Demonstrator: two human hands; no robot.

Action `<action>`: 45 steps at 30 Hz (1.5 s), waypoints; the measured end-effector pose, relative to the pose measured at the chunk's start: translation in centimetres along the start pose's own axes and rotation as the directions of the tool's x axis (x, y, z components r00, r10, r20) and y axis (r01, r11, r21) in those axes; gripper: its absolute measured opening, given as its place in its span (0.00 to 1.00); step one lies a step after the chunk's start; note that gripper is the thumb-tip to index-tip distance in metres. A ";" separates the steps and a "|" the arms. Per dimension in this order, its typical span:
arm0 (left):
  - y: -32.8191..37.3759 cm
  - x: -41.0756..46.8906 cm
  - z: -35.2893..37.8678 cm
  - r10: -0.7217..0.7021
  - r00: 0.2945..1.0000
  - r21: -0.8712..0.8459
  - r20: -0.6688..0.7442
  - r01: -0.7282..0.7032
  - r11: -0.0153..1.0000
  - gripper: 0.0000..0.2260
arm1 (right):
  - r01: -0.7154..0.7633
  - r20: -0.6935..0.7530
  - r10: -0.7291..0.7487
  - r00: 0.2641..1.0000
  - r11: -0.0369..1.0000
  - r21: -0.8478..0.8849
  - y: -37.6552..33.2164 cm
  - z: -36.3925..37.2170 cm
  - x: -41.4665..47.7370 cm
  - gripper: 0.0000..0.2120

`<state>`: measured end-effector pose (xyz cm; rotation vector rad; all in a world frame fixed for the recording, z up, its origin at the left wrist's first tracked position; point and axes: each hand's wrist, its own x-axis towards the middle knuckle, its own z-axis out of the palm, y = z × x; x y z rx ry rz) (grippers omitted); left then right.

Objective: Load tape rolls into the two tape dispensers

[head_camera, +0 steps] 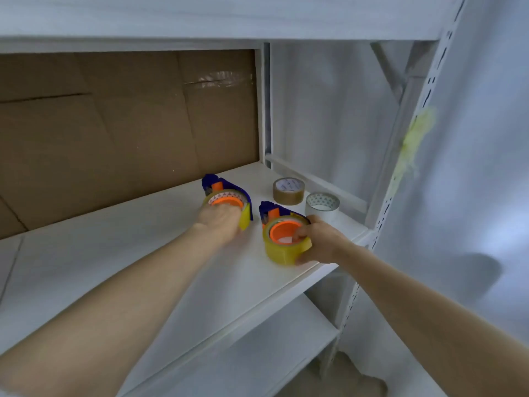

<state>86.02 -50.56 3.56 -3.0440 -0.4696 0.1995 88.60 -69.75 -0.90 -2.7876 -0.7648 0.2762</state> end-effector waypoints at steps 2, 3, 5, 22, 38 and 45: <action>1.6 1.0 -0.5 -0.111 0.994 -0.083 -0.001 0.110 0.990 0.12 | 0.079 0.045 -0.078 0.996 0.997 -0.011 1.9 -0.4 1.3 0.27; 2.4 1.5 -0.6 -0.152 0.988 -0.091 0.000 0.151 0.984 0.10 | 0.123 0.071 -0.122 0.990 0.992 -0.008 2.8 -0.8 1.8 0.26; 3.6 2.0 -0.5 -0.242 0.970 -0.096 0.009 0.242 0.965 0.05 | 0.214 0.114 -0.213 0.970 0.977 0.004 4.9 -1.5 2.9 0.25; 11.1 7.8 -3.4 -0.454 0.891 -0.233 0.029 0.448 0.863 0.10 | 0.409 -0.294 -0.298 0.908 0.775 0.481 11.6 -6.4 8.3 0.14; 9.9 13.6 0.8 -0.393 0.919 -0.237 0.040 0.391 0.890 0.08 | 0.362 -0.239 -0.275 0.931 0.769 0.527 11.1 -4.5 10.7 0.11; 11.1 2.7 -0.4 -0.437 0.851 -0.724 -0.291 0.103 0.682 0.12 | 0.392 -0.300 -0.253 0.920 0.539 0.745 10.9 -6.9 6.6 0.17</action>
